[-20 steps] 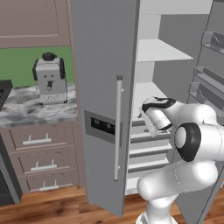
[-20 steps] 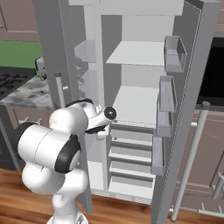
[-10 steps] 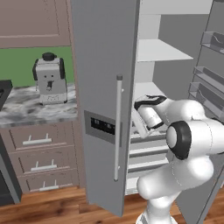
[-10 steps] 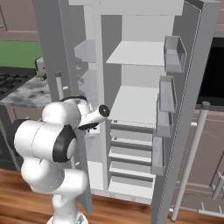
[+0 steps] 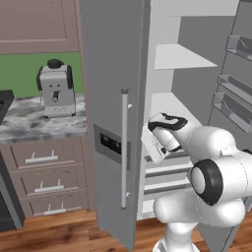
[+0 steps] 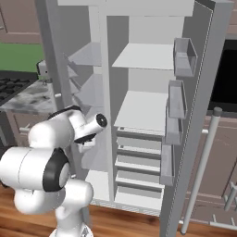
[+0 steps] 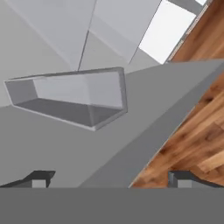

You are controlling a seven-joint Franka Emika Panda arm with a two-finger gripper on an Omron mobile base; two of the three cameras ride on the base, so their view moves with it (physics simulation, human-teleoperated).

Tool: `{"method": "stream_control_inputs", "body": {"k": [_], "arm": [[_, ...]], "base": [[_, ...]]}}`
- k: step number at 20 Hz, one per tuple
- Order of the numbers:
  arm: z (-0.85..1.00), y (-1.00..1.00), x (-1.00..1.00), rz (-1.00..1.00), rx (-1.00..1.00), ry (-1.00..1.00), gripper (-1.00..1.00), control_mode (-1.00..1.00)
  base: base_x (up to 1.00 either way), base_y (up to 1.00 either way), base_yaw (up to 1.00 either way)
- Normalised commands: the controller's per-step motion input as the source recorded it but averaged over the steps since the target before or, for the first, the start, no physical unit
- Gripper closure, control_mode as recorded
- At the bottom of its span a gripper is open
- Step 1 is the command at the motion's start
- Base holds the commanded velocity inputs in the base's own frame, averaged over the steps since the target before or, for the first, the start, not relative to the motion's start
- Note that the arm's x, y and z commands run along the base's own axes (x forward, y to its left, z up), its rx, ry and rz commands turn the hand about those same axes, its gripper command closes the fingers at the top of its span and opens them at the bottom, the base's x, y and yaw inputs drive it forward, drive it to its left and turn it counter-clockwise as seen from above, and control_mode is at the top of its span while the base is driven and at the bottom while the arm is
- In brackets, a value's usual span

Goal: Place one of the steaks on the plate and the other in the bowl. Then place the bowl in the fridge.

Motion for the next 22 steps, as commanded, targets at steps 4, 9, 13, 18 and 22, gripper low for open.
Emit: {"method": "stream_control_inputs", "body": {"k": [4, 9, 13, 18, 22], "arm": [[0.14, 0.96, -0.93, 0.15, 0.08, 0.23, -1.0, -1.0], [0.1, 1.0, -0.71, 0.12, 0.01, 0.27, -1.0, -1.0], [0.0, 1.0, -0.47, 0.05, 0.0, 0.27, -1.0, -1.0], [-0.01, 0.64, -0.21, 0.0, 0.0, 0.15, -1.0, -1.0], [0.01, -0.32, -0.23, 0.0, -0.04, -0.02, -1.0, -1.0]], "base": [[0.0, 0.0, 0.0], [0.0, 0.0, 0.0], [0.0, 0.0, 0.0], [0.0, 0.0, 0.0], [0.0, 0.0, 0.0]]}}
